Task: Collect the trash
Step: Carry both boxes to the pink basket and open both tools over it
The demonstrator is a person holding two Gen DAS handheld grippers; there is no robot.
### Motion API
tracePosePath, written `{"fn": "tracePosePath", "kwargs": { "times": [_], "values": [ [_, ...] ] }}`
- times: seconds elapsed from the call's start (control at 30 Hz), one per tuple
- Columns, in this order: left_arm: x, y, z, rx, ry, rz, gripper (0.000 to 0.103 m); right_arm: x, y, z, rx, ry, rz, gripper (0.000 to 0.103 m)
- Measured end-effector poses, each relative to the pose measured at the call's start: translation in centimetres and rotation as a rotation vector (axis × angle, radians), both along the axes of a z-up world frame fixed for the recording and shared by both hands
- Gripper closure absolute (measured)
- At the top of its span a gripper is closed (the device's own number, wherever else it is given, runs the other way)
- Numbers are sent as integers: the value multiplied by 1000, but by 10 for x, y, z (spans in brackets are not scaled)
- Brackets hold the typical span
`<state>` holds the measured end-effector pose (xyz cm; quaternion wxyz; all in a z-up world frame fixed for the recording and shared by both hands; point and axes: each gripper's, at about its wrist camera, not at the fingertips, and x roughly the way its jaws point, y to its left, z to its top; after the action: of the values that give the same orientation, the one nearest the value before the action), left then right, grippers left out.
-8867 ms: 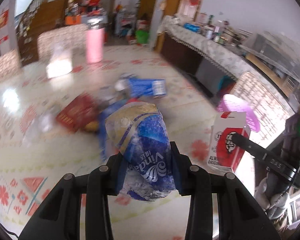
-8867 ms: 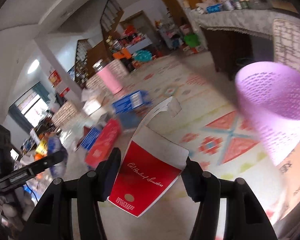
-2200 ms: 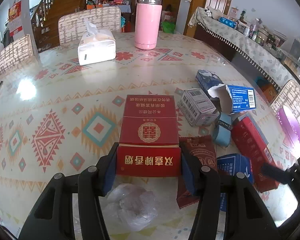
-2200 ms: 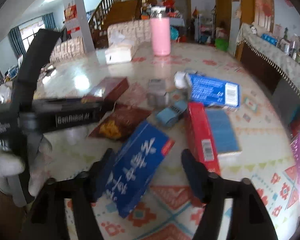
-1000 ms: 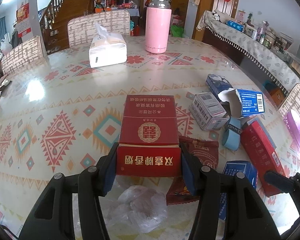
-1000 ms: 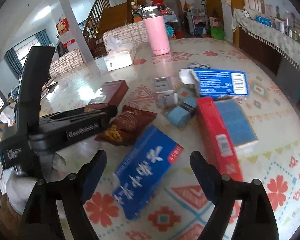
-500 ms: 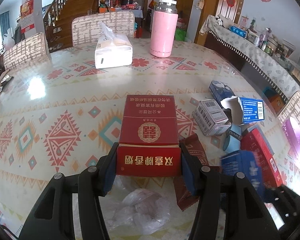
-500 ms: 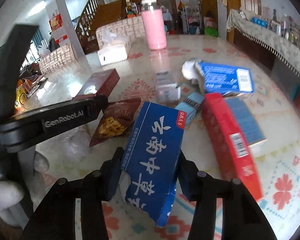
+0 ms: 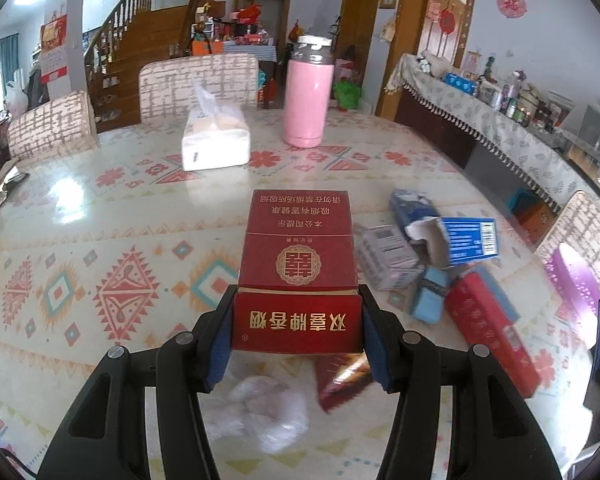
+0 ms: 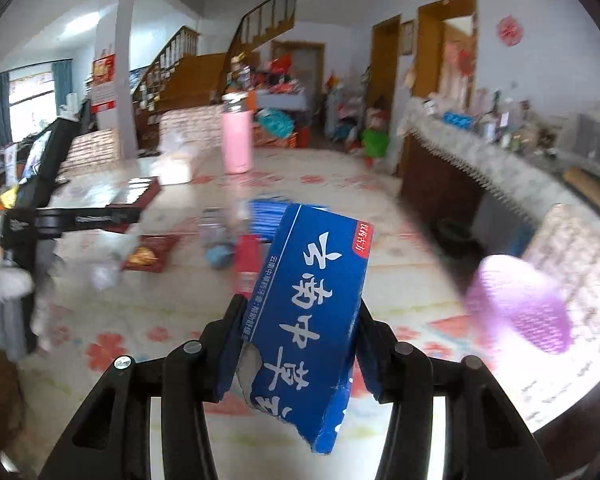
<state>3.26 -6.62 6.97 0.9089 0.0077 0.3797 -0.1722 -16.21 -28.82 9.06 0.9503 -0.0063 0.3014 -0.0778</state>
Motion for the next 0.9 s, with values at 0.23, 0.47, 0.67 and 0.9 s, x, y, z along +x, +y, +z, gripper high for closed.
{"fn": "tracePosePath", "kwargs": {
  "times": [0.23, 0.47, 0.67, 0.9],
  "values": [
    [-24, -25, 8, -30, 51, -34, 48, -34, -66, 2, 24, -23, -92, 48],
    [-62, -89, 34, 28, -7, -162, 48, -46, -139, -12, 83, -21, -193, 48],
    [-83, -175, 44, 21, -8, -336, 48, -62, -199, -12, 100, -23, -290, 48],
    [-93, -287, 43, 12, 41, -520, 48, -73, -265, -10, 149, -25, -380, 48]
  ]
}}
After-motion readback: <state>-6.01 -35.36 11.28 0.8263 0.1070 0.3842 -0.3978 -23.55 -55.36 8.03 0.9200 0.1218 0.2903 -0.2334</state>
